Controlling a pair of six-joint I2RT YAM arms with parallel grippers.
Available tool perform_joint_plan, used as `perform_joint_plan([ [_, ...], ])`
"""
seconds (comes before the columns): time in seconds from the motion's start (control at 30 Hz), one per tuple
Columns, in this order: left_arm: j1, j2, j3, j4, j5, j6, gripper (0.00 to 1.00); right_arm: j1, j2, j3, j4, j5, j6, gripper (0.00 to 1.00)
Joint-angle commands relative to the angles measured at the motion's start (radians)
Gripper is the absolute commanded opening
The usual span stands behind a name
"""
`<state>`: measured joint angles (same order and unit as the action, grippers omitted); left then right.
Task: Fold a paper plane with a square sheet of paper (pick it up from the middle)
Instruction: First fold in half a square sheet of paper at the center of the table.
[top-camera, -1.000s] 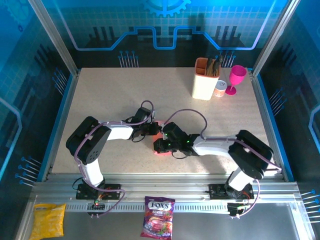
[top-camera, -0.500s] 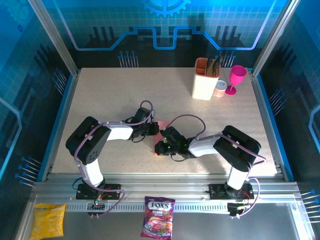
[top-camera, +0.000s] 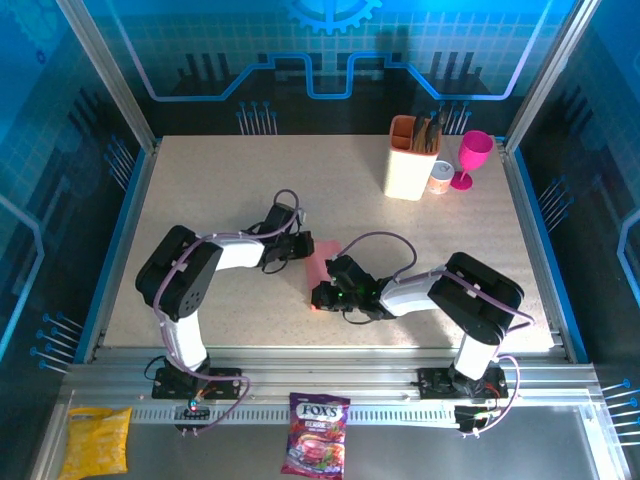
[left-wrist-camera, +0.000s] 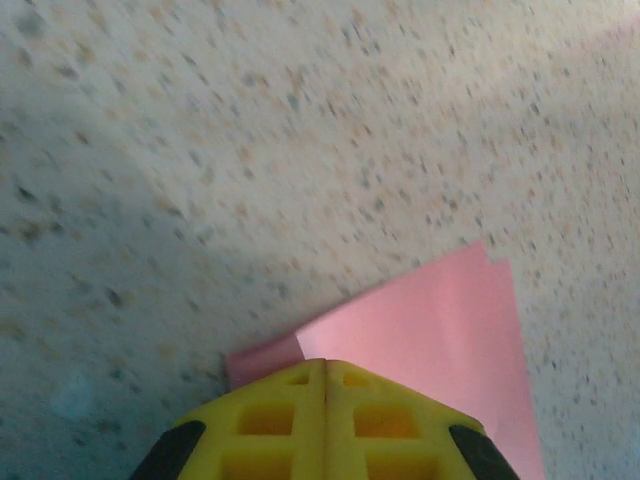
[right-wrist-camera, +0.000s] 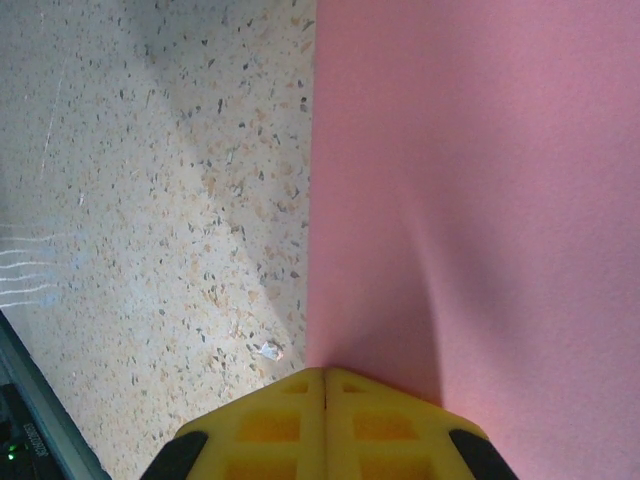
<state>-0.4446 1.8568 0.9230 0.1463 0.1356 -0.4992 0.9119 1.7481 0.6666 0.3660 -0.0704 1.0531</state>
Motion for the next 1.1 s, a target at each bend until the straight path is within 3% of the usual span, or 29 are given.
perform_joint_plan([
  [0.0, 0.035, 0.045, 0.050, -0.022, -0.017, -0.018, 0.03, 0.019, 0.090, -0.066, -0.207, 0.040, 0.025, 0.00],
  [0.23, 0.088, 0.117, 0.170, -0.072, -0.010, -0.013, 0.03, 0.026, 0.093, -0.085, -0.175, 0.036, 0.042, 0.00],
  [0.33, 0.085, 0.079, 0.175, -0.086, 0.008, -0.004, 0.03, 0.027, 0.092, -0.090, -0.161, 0.031, 0.042, 0.00],
  [0.53, 0.002, -0.110, 0.038, -0.063, 0.024, -0.003, 0.04, 0.029, 0.100, -0.093, -0.112, 0.010, 0.044, 0.00],
  [0.67, -0.049, -0.158, -0.030, -0.059, 0.020, -0.001, 0.04, 0.028, 0.104, -0.093, -0.102, 0.001, 0.045, 0.00],
  [1.07, -0.024, -0.043, -0.001, -0.050, -0.036, 0.029, 0.03, 0.037, 0.076, -0.089, -0.088, -0.002, 0.042, 0.00],
])
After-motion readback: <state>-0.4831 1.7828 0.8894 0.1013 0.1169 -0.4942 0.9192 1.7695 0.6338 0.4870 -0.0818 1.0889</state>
